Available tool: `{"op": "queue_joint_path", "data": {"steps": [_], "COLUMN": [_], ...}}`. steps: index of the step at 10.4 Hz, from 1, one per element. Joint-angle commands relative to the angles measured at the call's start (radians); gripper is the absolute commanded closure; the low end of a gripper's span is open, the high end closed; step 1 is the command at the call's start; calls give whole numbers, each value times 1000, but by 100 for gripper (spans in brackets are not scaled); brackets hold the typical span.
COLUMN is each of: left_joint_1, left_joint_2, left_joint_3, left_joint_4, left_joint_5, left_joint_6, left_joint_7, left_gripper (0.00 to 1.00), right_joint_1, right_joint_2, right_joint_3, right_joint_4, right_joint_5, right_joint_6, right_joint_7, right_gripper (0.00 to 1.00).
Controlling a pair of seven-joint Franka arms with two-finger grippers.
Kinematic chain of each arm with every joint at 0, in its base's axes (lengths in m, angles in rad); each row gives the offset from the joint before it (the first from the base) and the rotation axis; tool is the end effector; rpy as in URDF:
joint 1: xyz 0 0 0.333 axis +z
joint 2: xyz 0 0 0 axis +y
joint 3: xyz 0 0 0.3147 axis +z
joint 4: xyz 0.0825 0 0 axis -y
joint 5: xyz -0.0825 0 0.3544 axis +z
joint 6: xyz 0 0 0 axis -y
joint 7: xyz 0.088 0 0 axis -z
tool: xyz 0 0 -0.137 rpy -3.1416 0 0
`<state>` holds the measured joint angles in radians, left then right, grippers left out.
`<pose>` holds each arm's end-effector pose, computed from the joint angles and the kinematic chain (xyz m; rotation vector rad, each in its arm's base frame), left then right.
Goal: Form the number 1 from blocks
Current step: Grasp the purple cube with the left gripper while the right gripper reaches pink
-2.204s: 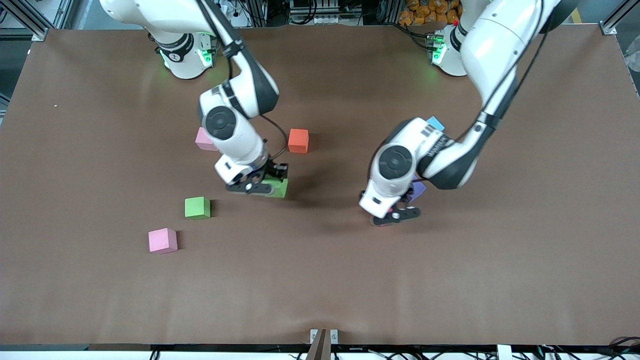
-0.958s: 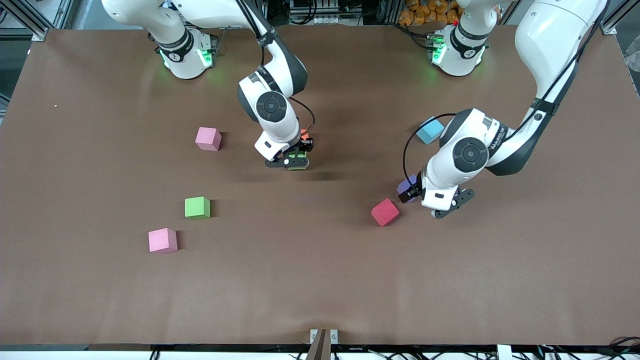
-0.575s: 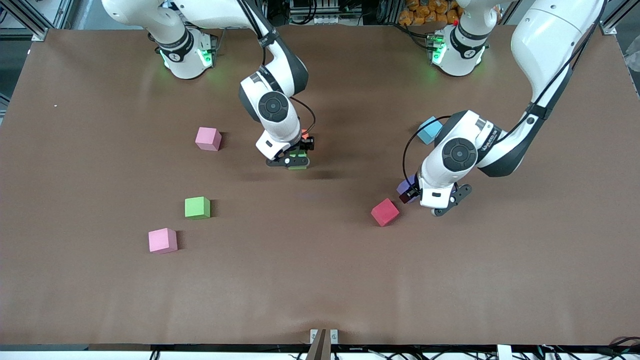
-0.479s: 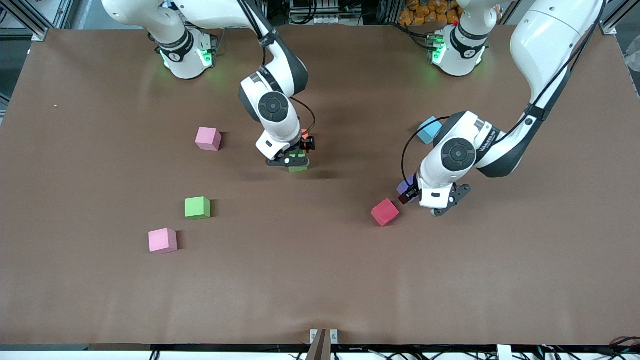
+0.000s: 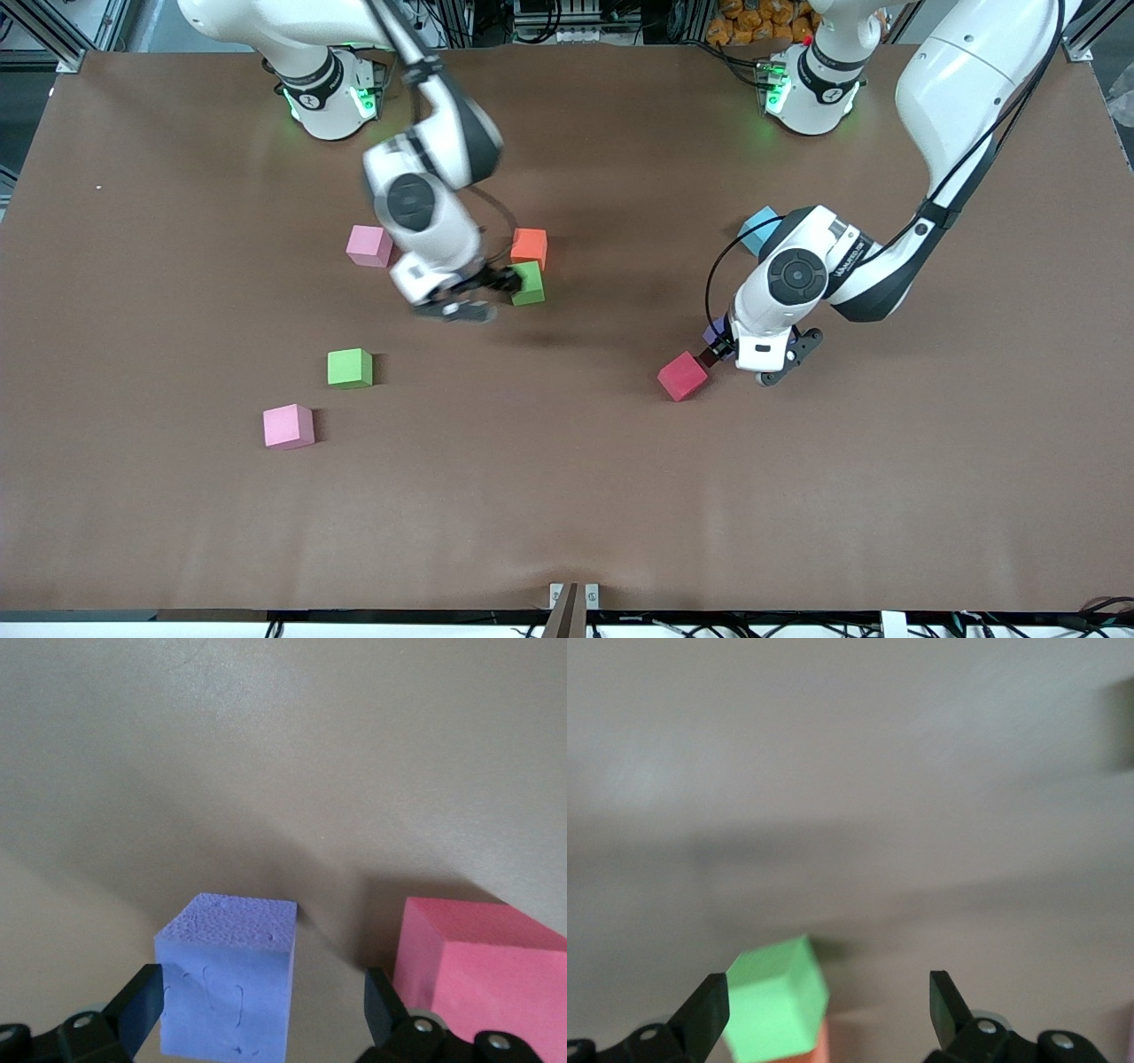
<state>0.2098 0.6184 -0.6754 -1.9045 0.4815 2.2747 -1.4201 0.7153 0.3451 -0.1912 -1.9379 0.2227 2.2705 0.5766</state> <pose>0.5473 -0.2352 0.2150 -2.9130 -1.0601 0.0931 0.5063 0.3099 0.2977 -3.0386 0.2828 0.0877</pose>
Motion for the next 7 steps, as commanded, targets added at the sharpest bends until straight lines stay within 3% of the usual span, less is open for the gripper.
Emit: {"op": "queue_joint_path", "data": {"steps": [1, 4, 7], "left_joint_1": [0, -15, -17], "left_joint_2": [15, 35, 37], "left_joint_3": [-3, -1, -1], "left_joint_4": [-8, -11, -15], "left_joint_5": [46, 51, 51], "left_joint_6": [16, 16, 9], "left_joint_7": [-48, -48, -48], "left_gripper": [0, 0, 0], "right_joint_1": [-184, -373, -493], "right_joint_2": [-72, -65, 50], "right_joint_3": [22, 19, 13], "right_joint_4": [-32, 34, 163], "right_joint_5": [-95, -117, -117], "right_joint_6": [-16, -17, -17], "right_joint_7": [-33, -241, -449], "right_gripper": [0, 0, 0]}}
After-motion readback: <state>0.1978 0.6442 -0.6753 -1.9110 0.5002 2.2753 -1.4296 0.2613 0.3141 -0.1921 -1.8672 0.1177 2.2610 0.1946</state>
